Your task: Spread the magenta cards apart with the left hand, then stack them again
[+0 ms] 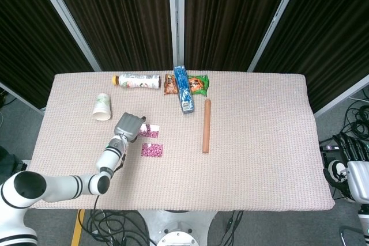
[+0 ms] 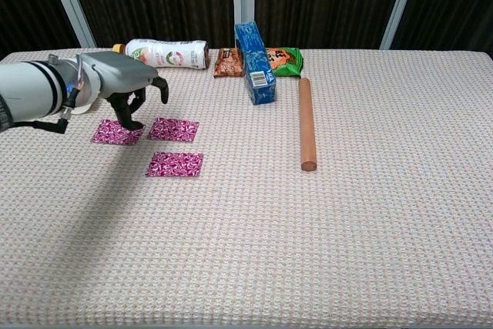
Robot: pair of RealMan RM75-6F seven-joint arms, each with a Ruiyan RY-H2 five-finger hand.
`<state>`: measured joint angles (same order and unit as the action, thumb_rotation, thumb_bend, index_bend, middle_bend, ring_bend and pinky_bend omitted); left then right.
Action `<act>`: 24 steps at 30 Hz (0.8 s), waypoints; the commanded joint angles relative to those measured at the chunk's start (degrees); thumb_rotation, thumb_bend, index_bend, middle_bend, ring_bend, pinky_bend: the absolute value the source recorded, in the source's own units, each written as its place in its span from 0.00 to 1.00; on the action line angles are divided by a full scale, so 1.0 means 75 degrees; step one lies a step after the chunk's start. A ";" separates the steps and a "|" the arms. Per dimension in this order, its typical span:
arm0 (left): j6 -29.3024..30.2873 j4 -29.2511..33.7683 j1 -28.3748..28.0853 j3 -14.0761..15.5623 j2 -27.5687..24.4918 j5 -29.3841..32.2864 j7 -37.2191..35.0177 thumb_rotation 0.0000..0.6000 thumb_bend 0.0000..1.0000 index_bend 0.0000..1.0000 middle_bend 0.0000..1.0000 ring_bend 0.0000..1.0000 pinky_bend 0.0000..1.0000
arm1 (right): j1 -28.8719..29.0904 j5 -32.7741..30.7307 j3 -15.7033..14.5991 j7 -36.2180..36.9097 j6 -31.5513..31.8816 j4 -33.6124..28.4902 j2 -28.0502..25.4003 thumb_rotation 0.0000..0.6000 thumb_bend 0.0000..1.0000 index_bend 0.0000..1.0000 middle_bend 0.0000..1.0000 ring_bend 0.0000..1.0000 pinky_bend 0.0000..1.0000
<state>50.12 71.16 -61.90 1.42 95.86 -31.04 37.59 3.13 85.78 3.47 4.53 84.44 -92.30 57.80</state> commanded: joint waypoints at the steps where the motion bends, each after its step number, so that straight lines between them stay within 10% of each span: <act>1: -0.0119 -0.0473 0.0106 -0.0312 0.0410 -0.0153 -0.0198 1.00 0.30 0.34 0.82 0.84 0.93 | 0.0019 0.0001 0.0012 -0.0045 -0.0014 -0.0046 -0.0033 0.90 0.24 0.04 0.01 0.00 0.00; 24: -0.0649 -0.2050 0.0107 -0.1091 0.1566 0.0487 0.0731 1.00 0.25 0.38 0.83 0.84 0.92 | -0.0047 -0.0151 0.0022 -0.0062 -0.0005 -0.0065 -0.0108 0.91 0.24 0.04 0.01 0.00 0.00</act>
<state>45.39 55.91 -61.02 -6.55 107.43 -27.54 42.85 2.77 84.65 3.63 4.07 84.41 -92.78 56.98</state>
